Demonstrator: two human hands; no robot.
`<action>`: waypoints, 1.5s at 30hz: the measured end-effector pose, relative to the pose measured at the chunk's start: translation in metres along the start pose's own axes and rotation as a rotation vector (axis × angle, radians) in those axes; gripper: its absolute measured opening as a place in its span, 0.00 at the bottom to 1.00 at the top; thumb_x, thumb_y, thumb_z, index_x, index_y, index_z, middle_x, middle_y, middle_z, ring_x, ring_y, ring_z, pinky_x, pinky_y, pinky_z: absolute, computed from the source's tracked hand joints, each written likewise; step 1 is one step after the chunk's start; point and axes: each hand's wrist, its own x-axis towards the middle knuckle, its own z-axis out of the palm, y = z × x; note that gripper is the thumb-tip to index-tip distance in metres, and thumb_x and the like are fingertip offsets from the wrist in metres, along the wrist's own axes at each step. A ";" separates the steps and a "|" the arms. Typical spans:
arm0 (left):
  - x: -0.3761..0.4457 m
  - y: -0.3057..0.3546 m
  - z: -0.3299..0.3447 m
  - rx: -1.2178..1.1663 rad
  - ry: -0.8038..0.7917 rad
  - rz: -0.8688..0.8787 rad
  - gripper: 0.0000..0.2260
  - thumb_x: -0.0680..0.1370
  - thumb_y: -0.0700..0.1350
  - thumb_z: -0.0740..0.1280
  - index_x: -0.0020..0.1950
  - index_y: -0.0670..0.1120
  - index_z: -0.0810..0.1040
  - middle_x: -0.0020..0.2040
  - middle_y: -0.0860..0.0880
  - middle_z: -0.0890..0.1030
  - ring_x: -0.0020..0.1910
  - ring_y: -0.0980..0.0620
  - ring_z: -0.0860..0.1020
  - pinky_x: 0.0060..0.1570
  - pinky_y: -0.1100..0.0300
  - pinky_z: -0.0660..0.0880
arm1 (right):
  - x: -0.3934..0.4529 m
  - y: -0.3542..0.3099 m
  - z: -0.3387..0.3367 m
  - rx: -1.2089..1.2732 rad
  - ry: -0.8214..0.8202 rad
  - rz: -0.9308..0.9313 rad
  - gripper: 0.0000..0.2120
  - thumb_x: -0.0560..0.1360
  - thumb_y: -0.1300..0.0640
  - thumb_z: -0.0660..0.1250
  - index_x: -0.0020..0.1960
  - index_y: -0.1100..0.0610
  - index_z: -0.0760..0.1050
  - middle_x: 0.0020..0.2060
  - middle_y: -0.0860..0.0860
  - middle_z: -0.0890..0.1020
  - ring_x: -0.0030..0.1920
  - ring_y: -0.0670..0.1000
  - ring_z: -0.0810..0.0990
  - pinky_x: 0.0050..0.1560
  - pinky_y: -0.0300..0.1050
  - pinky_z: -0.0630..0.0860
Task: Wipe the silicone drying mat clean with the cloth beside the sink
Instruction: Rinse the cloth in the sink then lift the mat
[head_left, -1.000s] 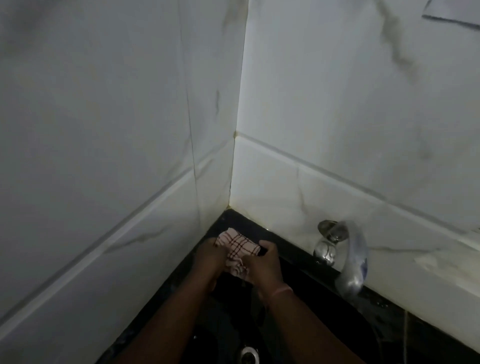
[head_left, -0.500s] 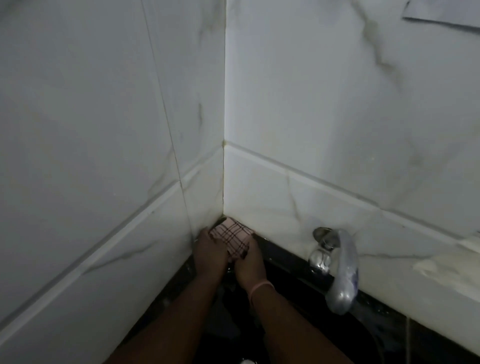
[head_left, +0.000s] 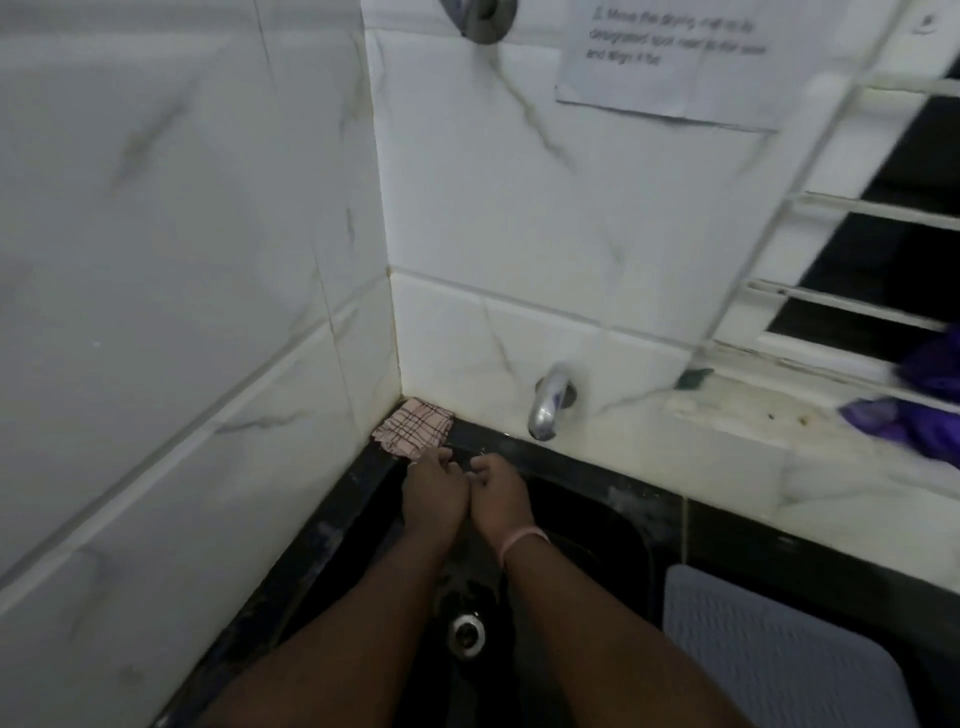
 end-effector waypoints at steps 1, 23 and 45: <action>-0.014 0.003 0.004 0.007 -0.021 0.018 0.12 0.79 0.42 0.65 0.61 0.45 0.81 0.58 0.42 0.82 0.58 0.43 0.80 0.57 0.55 0.73 | -0.011 0.003 -0.012 -0.014 0.010 -0.013 0.06 0.78 0.63 0.66 0.52 0.53 0.77 0.50 0.54 0.83 0.52 0.52 0.81 0.56 0.44 0.75; -0.289 0.002 0.213 0.506 -0.518 0.110 0.19 0.80 0.47 0.63 0.71 0.44 0.71 0.67 0.41 0.73 0.65 0.41 0.74 0.64 0.47 0.74 | -0.243 0.252 -0.298 -0.577 0.352 0.498 0.12 0.79 0.54 0.61 0.60 0.58 0.73 0.57 0.59 0.77 0.57 0.58 0.76 0.59 0.52 0.74; -0.281 -0.025 0.220 0.381 -0.514 0.061 0.12 0.85 0.51 0.59 0.61 0.45 0.71 0.58 0.41 0.81 0.54 0.41 0.80 0.49 0.53 0.75 | -0.264 0.306 -0.333 -0.139 0.433 0.502 0.04 0.83 0.57 0.55 0.54 0.58 0.65 0.43 0.58 0.80 0.41 0.59 0.80 0.44 0.53 0.79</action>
